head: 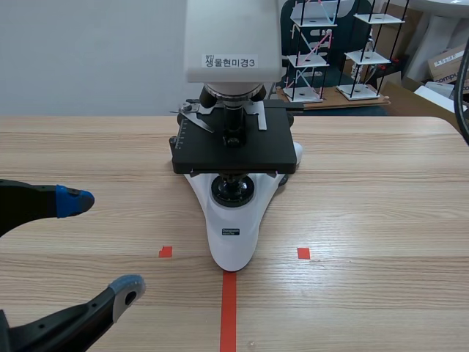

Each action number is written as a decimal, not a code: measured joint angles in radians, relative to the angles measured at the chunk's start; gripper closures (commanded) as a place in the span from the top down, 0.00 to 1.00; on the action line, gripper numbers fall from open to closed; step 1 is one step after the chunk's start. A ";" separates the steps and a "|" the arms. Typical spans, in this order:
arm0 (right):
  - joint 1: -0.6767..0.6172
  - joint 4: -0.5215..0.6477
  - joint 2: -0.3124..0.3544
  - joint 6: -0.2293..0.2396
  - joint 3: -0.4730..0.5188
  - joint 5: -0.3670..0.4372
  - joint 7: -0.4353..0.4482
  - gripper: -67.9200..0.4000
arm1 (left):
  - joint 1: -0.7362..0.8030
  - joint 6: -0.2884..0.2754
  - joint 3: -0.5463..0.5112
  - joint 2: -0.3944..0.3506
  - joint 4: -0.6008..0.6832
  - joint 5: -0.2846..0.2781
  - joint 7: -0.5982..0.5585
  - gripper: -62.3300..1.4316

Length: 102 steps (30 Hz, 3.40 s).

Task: Point at the eyepiece

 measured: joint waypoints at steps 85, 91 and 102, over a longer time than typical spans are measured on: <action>-1.825 0.492 -0.103 -0.274 0.624 -0.731 1.635 0.96 | 0.000 0.000 0.000 0.000 0.000 0.000 0.000 1.00; -1.825 0.492 -0.103 -0.274 0.624 -0.731 1.597 0.96 | 0.000 0.000 0.000 0.000 0.000 0.000 0.000 1.00; -1.826 0.492 -0.102 -0.242 0.624 -0.698 1.425 0.96 | 0.000 0.000 0.000 0.000 0.000 0.000 0.000 1.00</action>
